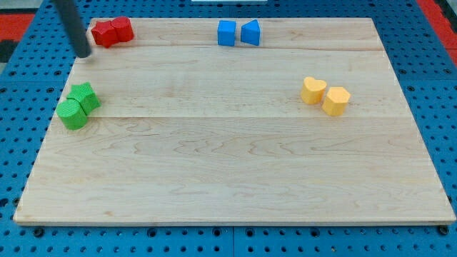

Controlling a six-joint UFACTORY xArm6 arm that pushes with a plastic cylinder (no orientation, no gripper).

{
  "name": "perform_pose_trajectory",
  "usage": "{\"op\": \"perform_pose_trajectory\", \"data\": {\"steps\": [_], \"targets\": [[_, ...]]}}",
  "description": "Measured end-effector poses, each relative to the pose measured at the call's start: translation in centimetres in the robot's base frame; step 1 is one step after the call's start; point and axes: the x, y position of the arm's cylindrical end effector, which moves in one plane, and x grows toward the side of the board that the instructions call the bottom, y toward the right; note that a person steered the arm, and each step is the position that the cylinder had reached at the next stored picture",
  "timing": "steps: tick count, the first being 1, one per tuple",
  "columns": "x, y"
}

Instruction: Nudge the red blocks top a bit

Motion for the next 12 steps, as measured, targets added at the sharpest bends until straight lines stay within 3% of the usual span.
{"op": "perform_pose_trajectory", "data": {"steps": [3, 4, 5, 8, 10, 11, 12], "targets": [[0.6, -0.1], [-3.7, 8.5], [-4.0, 12.3], [0.8, 14.6], [8.0, 30.0], [4.1, 38.7], [4.7, 44.1]]}}
